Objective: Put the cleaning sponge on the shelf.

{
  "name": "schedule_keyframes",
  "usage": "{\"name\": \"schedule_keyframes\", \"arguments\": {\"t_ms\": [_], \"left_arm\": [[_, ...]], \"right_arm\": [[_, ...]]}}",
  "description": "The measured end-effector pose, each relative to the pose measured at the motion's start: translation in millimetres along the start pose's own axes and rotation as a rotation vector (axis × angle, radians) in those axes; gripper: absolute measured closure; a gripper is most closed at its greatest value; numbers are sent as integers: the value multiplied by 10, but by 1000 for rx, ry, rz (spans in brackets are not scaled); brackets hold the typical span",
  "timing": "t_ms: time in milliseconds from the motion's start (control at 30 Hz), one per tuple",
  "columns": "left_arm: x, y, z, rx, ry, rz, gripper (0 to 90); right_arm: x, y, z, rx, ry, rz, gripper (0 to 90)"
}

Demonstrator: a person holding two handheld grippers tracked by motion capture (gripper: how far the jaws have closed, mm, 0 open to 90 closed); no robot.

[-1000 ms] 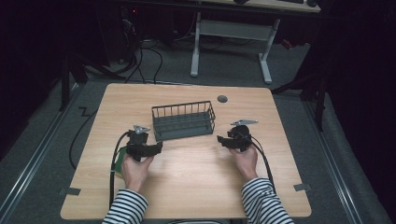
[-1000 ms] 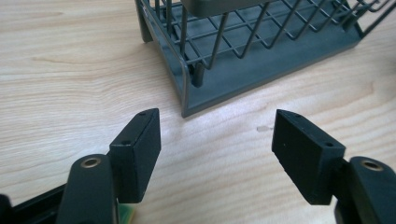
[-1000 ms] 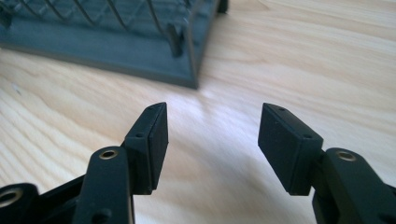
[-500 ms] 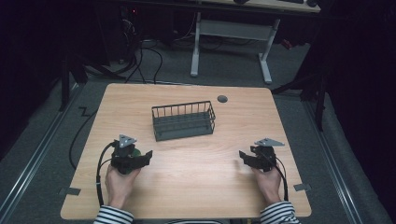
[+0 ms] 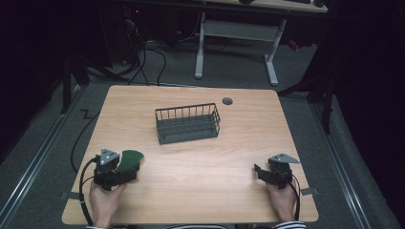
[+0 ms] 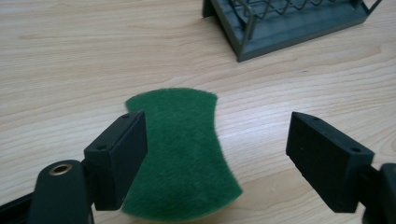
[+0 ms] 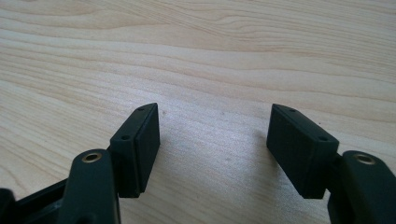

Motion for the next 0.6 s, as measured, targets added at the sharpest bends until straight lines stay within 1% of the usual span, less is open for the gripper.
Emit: {"name": "schedule_keyframes", "arguments": {"t_ms": [33,133,233,300,333,400,467,500,533,567,600], "left_arm": [[3,24,-21,-2,0,-13,193],[34,77,-82,-20,-12,-24,188],[83,152,-58,-17,1,-45,176],[89,173,-8,0,21,-55,170],[81,167,23,-3,38,-55,162],[61,140,91,-20,62,-52,153],[36,104,163,-51,77,-43,145],[24,96,203,-57,88,-47,137],[6,97,283,-51,106,-63,132],[6,97,283,-51,106,-63,128],[-2,99,321,-57,119,-69,122]], "right_arm": [[0,0,0,0,0,1,345],[-1,2,1,3,0,0,342],[-1,5,1,1,1,0,338],[-1,6,1,1,1,0,337],[0,7,0,3,2,1,336],[0,7,0,2,2,1,333],[0,9,1,0,1,-1,328],[0,9,0,0,2,-2,326],[0,10,0,0,2,-2,325],[0,10,0,0,3,-1,324],[0,11,0,-2,3,-2,322]]}}
Point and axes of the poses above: each handheld gripper's, and its own axes: z roughly forward along the jaws, x roughly out of its underside, y roughly to its left, the point moved 1 cm from there along z, roughly forward along the jaws, and after that the axes turned 5 degrees about x, right-handed, at the moved point
